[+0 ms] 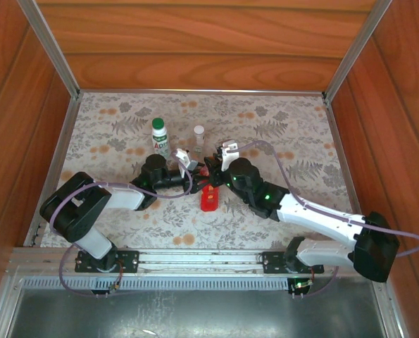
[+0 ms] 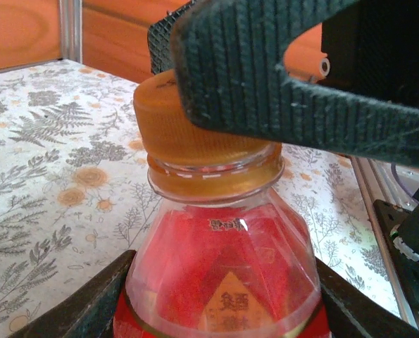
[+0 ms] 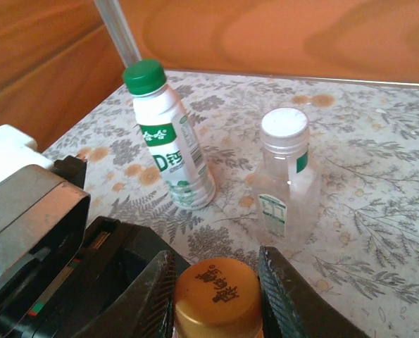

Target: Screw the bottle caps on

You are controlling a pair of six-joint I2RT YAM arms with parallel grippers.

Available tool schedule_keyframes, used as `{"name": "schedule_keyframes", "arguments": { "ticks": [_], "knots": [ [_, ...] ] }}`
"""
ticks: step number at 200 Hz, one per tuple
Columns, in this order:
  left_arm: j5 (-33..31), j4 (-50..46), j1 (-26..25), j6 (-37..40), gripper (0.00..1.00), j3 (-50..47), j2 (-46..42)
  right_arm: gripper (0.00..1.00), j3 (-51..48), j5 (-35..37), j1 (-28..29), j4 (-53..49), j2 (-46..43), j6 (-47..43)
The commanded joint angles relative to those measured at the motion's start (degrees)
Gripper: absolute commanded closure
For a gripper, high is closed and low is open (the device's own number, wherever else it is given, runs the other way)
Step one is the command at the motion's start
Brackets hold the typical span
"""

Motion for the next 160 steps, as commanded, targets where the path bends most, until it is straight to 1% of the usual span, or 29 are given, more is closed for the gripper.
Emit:
{"name": "schedule_keyframes", "arguments": {
  "ticks": [1, 12, 25, 33, 45, 53, 63, 81, 103, 120, 137, 160],
  "knots": [
    [-9.0, 0.8, 0.8, 2.4, 0.45, 1.7, -0.5, 1.0, -1.1, 5.1, 2.6, -14.6, 4.0, 3.6],
    [-9.0, 0.8, 0.8, 2.6, 0.45, 1.4, -0.6, 1.0, 0.0, 5.0, 2.6, -16.3, 3.8, 3.0],
    [-8.5, 0.8, 0.8, 3.2, 0.45, 0.9, -0.9, 0.98, 0.3, 3.8, 2.6, -15.9, 2.4, 0.3],
    [-8.3, 0.8, 0.8, 3.5, 0.45, 0.4, -1.1, 0.96, 0.4, 1.8, 2.5, -15.5, 1.1, -2.3],
    [-7.9, 0.7, 0.9, 3.9, 0.45, -0.2, -1.2, 0.92, 1.4, -1.0, 2.0, -16.6, -0.1, -5.4],
    [-7.4, 0.8, 0.9, 4.2, 0.45, -0.4, -1.2, 0.85, 2.5, -2.6, 1.9, -17.6, -0.7, -6.6],
    [-6.7, 0.8, 1.0, 4.4, 0.45, -0.6, -1.1, 0.72, 3.7, -4.9, 1.4, -18.9, -1.2, -7.6],
    [-5.7, 0.7, 1.0, 4.5, 0.45, -0.6, -0.8, 0.56, 6.0, -6.8, 0.6, -20.8, -2.3, -8.0],
    [-5.1, 0.7, 1.0, 4.9, 0.45, -0.9, -0.8, 0.43, 9.9, -7.3, -0.2, -23.8, -3.6, -7.4],
    [-4.7, 0.6, 0.9, 5.2, 0.45, -1.1, -0.7, 0.4, 13.2, -6.7, -0.7, -27.3, -3.7, -5.9],
    [-4.4, 0.5, 0.9, 5.4, 0.45, -0.9, -0.5, 0.39, 17.5, -4.5, -0.8, -32.8, -2.4, -4.4],
    [-3.9, 0.5, 0.9, 5.5, 0.45, -0.8, -0.4, 0.4, 25.0, -0.8, -1.0, -42.6, 1.4, -3.1]
  ]
}}
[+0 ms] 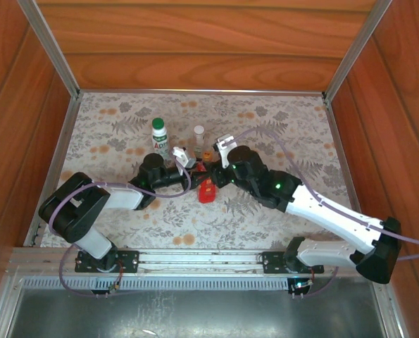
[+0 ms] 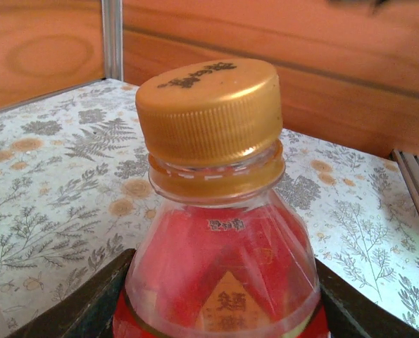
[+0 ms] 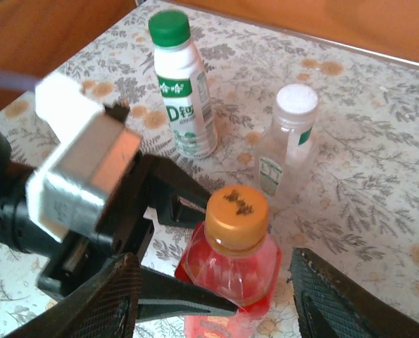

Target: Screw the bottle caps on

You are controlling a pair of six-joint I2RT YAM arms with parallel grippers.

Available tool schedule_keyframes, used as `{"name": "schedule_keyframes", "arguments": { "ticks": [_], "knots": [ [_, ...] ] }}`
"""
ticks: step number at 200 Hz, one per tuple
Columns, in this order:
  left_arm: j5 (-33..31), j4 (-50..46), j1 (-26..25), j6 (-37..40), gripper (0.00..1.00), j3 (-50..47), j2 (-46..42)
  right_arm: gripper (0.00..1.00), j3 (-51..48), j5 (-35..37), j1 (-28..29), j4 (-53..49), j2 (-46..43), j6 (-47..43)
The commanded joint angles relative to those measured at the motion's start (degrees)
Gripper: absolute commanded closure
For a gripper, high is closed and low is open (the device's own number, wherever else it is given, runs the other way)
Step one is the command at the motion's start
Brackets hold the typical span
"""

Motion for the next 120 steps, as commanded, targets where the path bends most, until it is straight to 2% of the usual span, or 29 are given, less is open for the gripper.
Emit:
{"name": "schedule_keyframes", "arguments": {
  "ticks": [1, 39, 74, 120],
  "knots": [
    [0.1, -0.3, 0.3, 1.3, 0.45, -0.5, 0.1, 0.4, 6.9, 3.9, -0.7, -12.5, 3.3, 2.2],
    [-0.2, -0.6, 0.4, 1.8, 0.45, -0.8, 0.0, 0.47, 22.8, 0.1, -4.5, -29.7, 13.3, 5.4],
    [-0.2, -0.9, 0.3, 2.5, 0.45, -0.7, 0.0, 0.49, 37.9, -4.8, -5.3, -43.3, 24.8, 6.3],
    [-0.4, -1.0, 0.3, 3.5, 0.45, -1.0, -0.2, 0.54, 45.2, -8.8, -5.8, -48.2, 33.1, 7.1]
  ]
}}
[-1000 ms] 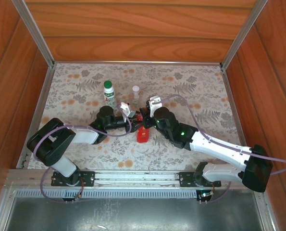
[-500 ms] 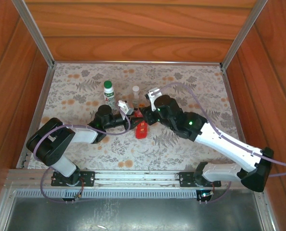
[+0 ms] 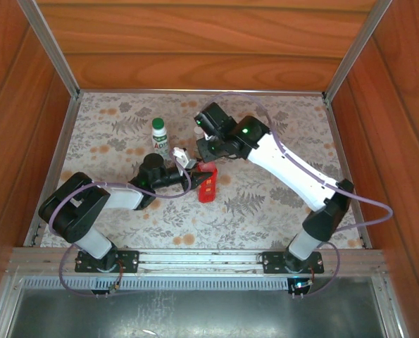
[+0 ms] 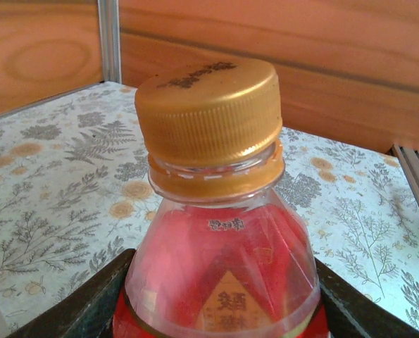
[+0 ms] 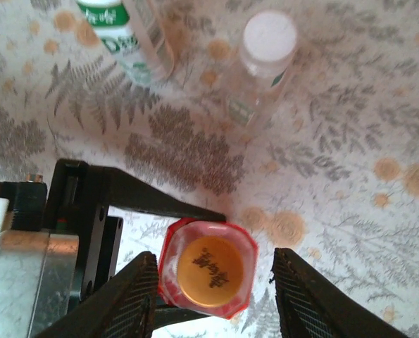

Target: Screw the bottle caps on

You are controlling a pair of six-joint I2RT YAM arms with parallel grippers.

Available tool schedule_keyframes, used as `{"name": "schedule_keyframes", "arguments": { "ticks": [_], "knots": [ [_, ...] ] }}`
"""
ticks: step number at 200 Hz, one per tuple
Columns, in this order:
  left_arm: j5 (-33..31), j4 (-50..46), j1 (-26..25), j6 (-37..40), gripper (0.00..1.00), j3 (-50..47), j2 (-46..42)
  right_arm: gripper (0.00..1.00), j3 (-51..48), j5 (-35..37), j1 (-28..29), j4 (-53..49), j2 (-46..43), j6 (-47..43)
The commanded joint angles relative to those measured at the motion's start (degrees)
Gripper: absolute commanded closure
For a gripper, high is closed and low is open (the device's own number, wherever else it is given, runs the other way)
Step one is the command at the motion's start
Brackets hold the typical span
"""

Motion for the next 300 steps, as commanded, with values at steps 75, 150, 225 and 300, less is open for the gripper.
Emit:
{"name": "schedule_keyframes", "arguments": {
  "ticks": [75, 150, 225, 300],
  "knots": [
    [-0.4, -1.3, 0.3, 2.5, 0.45, -1.3, 0.4, 0.75, 3.8, -5.4, -1.3, -7.8, 4.4, 1.3],
    [13.3, -1.4, 1.3, 2.4, 0.45, -1.7, -0.1, 0.96, -8.2, -23.2, -4.7, 2.3, -6.0, -28.8],
    [10.6, -1.6, 1.3, 3.8, 0.45, -1.6, 0.9, 0.93, -7.5, -36.6, -8.7, -3.3, -5.8, -42.6],
    [-1.7, -1.6, 0.7, 6.8, 0.45, -2.4, 0.9, 0.3, -10.1, -14.1, -8.0, 11.1, -10.0, -13.6]
  ]
}}
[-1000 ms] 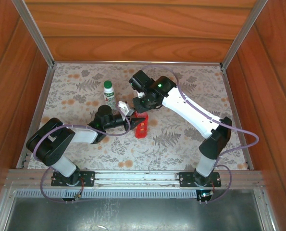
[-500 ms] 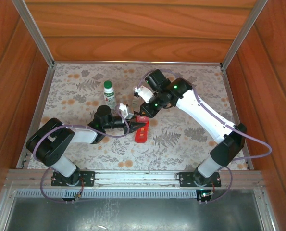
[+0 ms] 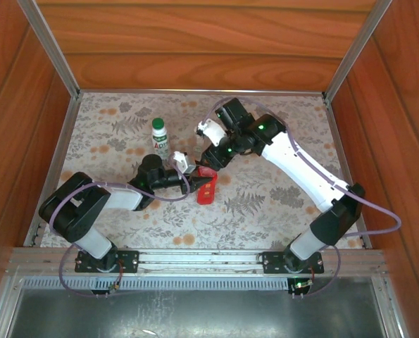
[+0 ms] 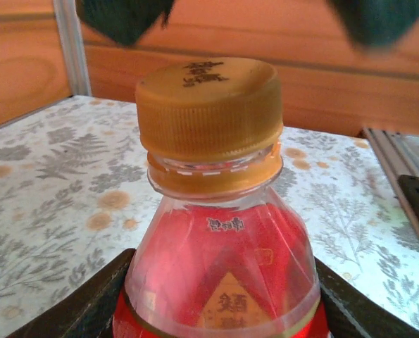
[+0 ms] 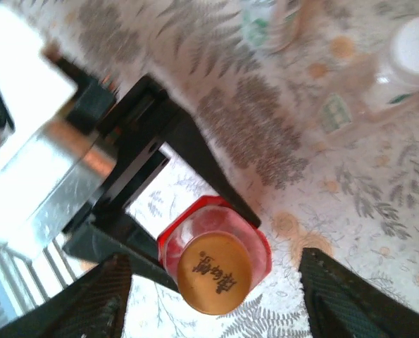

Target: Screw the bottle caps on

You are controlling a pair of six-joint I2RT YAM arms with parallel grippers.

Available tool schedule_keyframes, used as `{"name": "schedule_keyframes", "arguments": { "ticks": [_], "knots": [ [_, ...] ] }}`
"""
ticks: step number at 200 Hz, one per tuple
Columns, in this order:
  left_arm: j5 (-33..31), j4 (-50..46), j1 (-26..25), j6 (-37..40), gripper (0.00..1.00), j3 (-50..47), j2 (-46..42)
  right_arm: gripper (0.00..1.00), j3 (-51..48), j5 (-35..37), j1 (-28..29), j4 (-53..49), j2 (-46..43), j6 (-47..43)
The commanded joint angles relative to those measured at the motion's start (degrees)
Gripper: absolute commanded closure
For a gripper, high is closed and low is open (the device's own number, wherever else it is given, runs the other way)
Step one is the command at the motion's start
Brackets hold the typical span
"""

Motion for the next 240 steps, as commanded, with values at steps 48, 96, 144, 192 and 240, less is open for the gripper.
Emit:
{"name": "schedule_keyframes", "arguments": {
  "ticks": [48, 96, 144, 192, 240],
  "knots": [
    [-9.9, -3.3, -0.7, 2.9, 0.45, -1.1, 0.4, 0.33, -4.4, 20.3, 5.8, 3.9, -6.0, 33.6],
    [-10.4, -3.3, -1.2, 3.0, 0.45, -1.0, 0.9, 0.44, 0.3, 24.5, 8.6, -1.2, -1.2, 37.5],
    [-10.6, -3.4, -1.7, 3.0, 0.45, -0.8, 1.3, 0.57, 4.7, 24.3, 8.8, -4.2, 3.8, 36.5],
    [-10.7, -3.5, -1.7, 3.2, 0.45, -0.9, 1.1, 0.59, 6.4, 22.2, 8.8, -5.0, 7.0, 35.8],
    [-11.0, -3.5, -1.7, 3.4, 0.45, -1.4, 0.6, 0.64, 8.1, 19.8, 8.8, -6.7, 8.8, 35.3]
  ]
}}
